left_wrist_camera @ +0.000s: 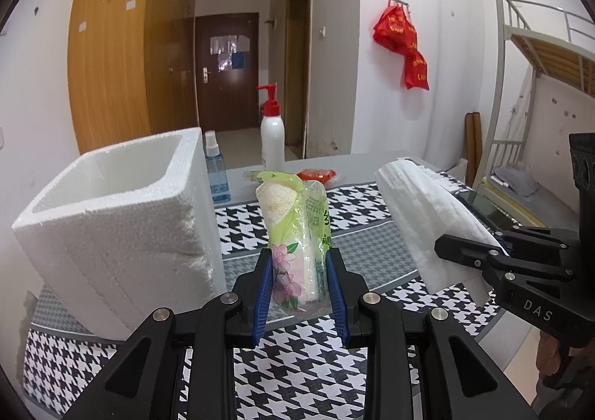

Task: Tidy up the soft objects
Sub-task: 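Lift the snack pack and tissues with both tools and carry them over the foam box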

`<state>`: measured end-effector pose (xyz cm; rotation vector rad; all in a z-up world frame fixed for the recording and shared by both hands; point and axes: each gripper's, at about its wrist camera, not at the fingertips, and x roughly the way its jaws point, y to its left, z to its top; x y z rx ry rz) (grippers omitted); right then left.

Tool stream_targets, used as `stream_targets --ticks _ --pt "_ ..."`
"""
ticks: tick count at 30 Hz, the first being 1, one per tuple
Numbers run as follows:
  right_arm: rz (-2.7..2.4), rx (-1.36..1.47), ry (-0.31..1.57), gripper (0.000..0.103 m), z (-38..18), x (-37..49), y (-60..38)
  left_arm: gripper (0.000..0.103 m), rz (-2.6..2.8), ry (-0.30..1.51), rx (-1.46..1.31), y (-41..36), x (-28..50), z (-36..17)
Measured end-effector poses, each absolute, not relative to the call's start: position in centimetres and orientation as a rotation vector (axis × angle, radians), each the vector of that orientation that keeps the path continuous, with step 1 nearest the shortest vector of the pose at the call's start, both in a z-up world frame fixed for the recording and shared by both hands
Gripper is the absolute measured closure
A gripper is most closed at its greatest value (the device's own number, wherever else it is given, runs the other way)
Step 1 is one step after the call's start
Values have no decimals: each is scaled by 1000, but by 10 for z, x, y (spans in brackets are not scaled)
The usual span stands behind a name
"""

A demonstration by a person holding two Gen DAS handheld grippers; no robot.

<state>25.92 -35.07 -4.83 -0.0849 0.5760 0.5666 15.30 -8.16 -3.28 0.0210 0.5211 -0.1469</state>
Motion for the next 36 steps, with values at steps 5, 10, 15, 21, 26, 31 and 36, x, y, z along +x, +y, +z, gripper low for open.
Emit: stream_targets --ticks 5,10,15,21,26,31,36 --pt "562 -81 553 91 -41 257 -352 73 -155 492 24 -82 149 -26" --pt "561 -91 538 91 -34 257 -349 73 -150 474 31 -79 142 -23" --pt "586 -88 513 91 -23 256 -345 73 -146 449 29 -75 142 -14" --pt "602 -93 485 91 -15 257 -340 73 -138 419 31 -67 144 -4" --pt "612 -65 473 91 -9 261 -339 73 -139 408 28 -64 148 2" --pt "624 -72 454 91 -2 262 -335 73 -138 394 21 -58 150 10" --pt "638 -78 439 91 5 266 -329 73 -133 383 16 -52 154 19"
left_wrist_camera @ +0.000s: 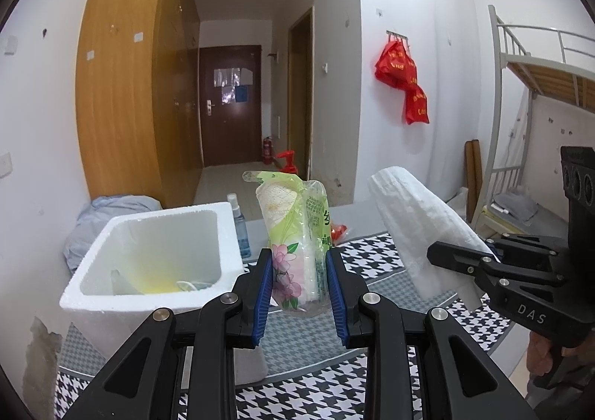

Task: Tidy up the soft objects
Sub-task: 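Lift the snack pack and tissues with both tools and carry them over the foam box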

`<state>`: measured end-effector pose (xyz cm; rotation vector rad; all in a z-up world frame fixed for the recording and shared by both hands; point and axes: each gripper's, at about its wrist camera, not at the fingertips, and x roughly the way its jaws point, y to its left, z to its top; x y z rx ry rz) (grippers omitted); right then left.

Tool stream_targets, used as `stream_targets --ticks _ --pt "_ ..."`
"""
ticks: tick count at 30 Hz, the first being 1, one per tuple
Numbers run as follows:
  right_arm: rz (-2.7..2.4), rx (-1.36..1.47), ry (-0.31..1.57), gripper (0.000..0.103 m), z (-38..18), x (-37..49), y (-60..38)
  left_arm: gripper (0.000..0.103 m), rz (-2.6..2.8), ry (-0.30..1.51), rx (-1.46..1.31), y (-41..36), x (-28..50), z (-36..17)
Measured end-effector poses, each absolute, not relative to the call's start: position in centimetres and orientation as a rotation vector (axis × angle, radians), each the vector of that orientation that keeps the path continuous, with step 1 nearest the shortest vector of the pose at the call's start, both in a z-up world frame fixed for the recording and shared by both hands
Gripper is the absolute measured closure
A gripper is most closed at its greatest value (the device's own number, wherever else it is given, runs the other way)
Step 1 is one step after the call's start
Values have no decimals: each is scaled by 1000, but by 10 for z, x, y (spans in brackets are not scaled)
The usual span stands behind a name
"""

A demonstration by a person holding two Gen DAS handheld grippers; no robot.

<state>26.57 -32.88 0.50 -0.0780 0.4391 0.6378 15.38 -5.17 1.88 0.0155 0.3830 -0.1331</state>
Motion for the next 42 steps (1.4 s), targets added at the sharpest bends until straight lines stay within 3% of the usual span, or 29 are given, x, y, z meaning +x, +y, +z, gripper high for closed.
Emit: stream_targets --ticks 42 --pt "808 -150 399 91 21 270 -257 73 60 337 -1 -7 147 37"
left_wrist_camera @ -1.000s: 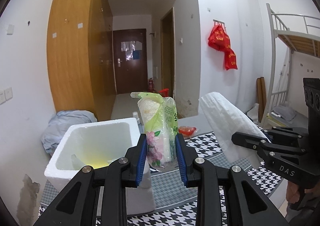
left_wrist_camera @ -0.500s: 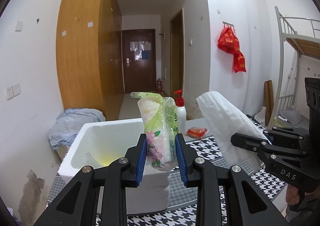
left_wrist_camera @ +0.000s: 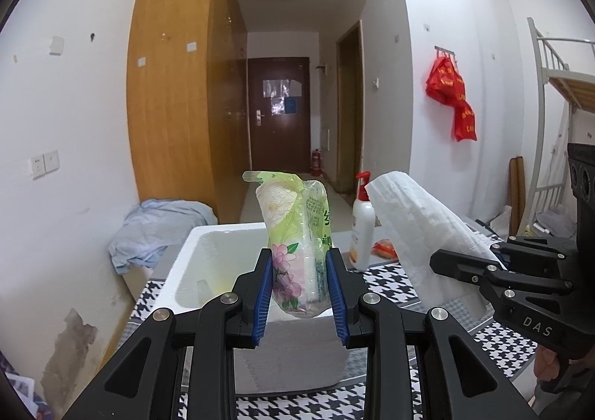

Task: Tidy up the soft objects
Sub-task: 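Lift the snack pack and tissues with both tools and carry them over the foam box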

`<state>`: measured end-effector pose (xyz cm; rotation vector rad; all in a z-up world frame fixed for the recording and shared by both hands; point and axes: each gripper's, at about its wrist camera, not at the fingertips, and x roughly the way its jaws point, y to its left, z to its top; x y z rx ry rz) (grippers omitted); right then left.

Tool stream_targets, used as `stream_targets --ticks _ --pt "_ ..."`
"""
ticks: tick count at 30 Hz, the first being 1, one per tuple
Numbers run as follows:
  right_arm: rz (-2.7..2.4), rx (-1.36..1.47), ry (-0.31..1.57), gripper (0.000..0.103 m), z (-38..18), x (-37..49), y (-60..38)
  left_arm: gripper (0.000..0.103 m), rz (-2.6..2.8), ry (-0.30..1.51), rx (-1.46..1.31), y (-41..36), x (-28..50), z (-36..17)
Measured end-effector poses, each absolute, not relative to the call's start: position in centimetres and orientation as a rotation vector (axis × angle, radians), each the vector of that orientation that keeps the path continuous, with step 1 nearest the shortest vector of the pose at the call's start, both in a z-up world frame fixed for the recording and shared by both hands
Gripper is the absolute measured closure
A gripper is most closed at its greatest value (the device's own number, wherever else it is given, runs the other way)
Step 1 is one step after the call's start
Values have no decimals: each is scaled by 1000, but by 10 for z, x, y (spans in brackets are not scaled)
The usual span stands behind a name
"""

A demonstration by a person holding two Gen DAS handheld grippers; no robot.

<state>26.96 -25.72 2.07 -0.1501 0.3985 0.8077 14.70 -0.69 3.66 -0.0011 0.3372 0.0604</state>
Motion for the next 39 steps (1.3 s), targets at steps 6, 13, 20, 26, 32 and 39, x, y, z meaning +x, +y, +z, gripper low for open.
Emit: stream_targets --ticks 6,13,20,26,32,39 --pt "844 -165 393 91 22 267 -243 73 100 335 -16 6 142 36" --pt "889 -182 394 91 23 264 -223 73 140 339 -27 18 135 34" --pt "923 -200 395 91 24 262 -206 73 165 339 -43 30 136 34" --pt "927 -207 403 91 23 267 -198 73 172 340 -46 35 139 34" --pt "922 -213 418 91 22 275 -190 73 185 338 -47 41 143 35" --pt "919 -223 430 91 25 281 -179 73 193 340 -46 48 151 33"
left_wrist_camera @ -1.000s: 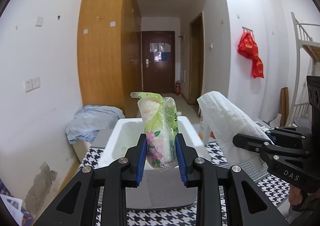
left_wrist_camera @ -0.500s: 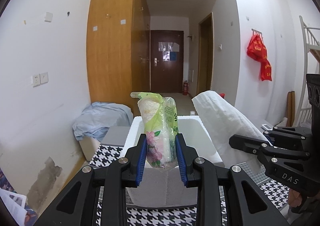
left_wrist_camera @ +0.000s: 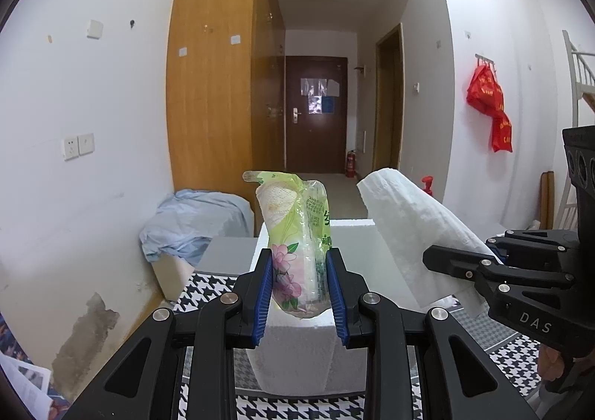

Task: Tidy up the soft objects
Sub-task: 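Lift the snack pack and tissues with both tools and carry them over the foam box, then lower the tissues into the foam box and open the right tool while the left tool holds the snack pack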

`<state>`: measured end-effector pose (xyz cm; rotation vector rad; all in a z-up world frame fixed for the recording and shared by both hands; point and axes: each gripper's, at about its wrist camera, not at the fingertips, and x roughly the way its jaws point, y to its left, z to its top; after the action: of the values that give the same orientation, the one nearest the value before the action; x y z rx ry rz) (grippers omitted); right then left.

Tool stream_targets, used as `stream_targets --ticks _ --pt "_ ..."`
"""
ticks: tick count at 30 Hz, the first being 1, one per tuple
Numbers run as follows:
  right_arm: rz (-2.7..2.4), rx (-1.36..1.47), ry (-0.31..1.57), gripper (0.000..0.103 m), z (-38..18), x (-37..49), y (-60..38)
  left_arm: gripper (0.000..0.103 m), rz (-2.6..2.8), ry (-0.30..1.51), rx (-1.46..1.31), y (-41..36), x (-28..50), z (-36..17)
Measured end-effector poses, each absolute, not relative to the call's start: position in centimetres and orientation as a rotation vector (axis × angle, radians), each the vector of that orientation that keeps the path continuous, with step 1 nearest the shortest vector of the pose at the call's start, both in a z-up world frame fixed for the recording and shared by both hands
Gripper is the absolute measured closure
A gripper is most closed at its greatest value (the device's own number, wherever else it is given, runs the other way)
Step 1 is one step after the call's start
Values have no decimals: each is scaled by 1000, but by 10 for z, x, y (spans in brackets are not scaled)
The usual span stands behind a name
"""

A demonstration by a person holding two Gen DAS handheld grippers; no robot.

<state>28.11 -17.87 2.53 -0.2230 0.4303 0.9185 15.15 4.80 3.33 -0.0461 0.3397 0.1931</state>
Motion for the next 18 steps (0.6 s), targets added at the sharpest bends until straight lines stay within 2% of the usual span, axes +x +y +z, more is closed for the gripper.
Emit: stream_targets --ticks 18 --pt "906 -246 479 91 21 304 -150 73 189 343 -57 58 165 25"
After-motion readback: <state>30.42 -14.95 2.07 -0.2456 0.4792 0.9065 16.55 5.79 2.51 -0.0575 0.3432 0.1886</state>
